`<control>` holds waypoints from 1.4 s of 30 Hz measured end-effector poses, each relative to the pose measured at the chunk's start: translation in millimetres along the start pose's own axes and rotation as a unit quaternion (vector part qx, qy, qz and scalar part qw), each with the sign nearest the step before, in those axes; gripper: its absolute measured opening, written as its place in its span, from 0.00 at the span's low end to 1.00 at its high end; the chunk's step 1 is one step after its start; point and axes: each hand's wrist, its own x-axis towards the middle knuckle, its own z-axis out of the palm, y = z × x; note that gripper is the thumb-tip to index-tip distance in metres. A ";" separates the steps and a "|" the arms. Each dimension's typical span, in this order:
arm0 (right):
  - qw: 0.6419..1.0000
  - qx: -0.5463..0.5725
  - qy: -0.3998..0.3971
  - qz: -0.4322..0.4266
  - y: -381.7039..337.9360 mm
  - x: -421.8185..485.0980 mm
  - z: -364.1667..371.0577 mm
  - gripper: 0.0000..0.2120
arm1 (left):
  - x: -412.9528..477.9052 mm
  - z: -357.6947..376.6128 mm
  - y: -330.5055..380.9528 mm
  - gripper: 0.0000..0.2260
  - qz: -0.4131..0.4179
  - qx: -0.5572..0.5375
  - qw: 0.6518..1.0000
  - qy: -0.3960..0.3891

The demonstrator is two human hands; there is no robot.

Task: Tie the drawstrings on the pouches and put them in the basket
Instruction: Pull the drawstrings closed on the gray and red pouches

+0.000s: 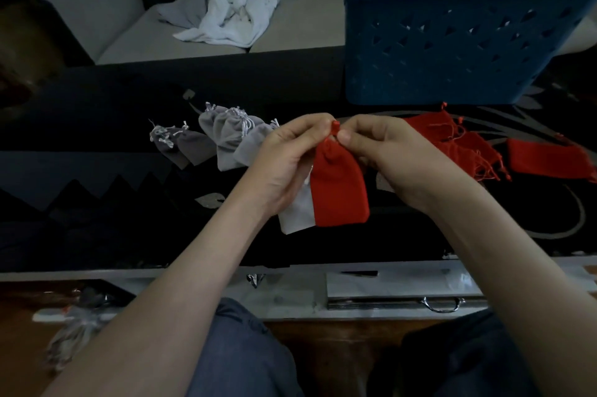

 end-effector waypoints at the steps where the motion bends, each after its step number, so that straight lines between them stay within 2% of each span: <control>1: 1.000 0.012 -0.012 0.006 -1.0 -0.2 -0.9 0.10 | -1.0 -1.2 0.8 0.04 0.002 0.007 1.000 -0.017; 5: 0.998 0.048 -0.030 0.035 -0.4 -0.9 -5.1 0.12 | -2.8 -0.2 5.2 0.02 0.014 0.059 0.997 -0.053; 11: 0.999 0.044 -0.027 -0.001 3.7 -2.6 -11.0 0.11 | -3.0 -1.8 7.1 0.02 0.043 0.122 0.989 -0.067; 16: 0.999 -0.031 -0.020 -0.004 4.4 -3.6 -15.8 0.10 | -6.0 -0.9 7.8 0.08 0.031 0.196 0.979 -0.048; 20: 0.984 -0.178 -0.002 -0.017 5.2 -4.2 -17.1 0.09 | -6.4 -0.1 10.9 0.06 0.035 0.372 0.927 -0.024; 23: 0.962 -0.269 0.014 -0.040 5.6 -4.4 -15.2 0.08 | -2.0 -2.1 7.4 0.07 0.024 0.442 0.897 -0.012; 26: 0.951 -0.304 0.026 -0.050 7.9 -3.6 -13.9 0.07 | 0.4 -0.8 5.2 0.07 0.015 0.502 0.864 -0.018; 30: 0.941 -0.335 0.022 -0.040 10.1 -1.2 -13.4 0.05 | -1.9 7.2 7.8 0.02 0.033 0.616 0.787 -0.013; 33: 0.938 -0.344 0.008 -0.035 12.0 1.1 -12.9 0.03 | -2.3 11.1 7.1 0.03 0.046 0.650 0.758 0.010; 38: 0.933 -0.357 -0.006 -0.047 13.3 0.9 -11.1 0.02 | -2.9 8.8 7.3 0.02 0.013 0.623 0.781 0.034; 42: 0.921 -0.384 0.015 -0.055 13.4 0.9 -9.2 0.04 | -2.9 5.4 9.2 0.07 -0.035 0.577 0.815 0.033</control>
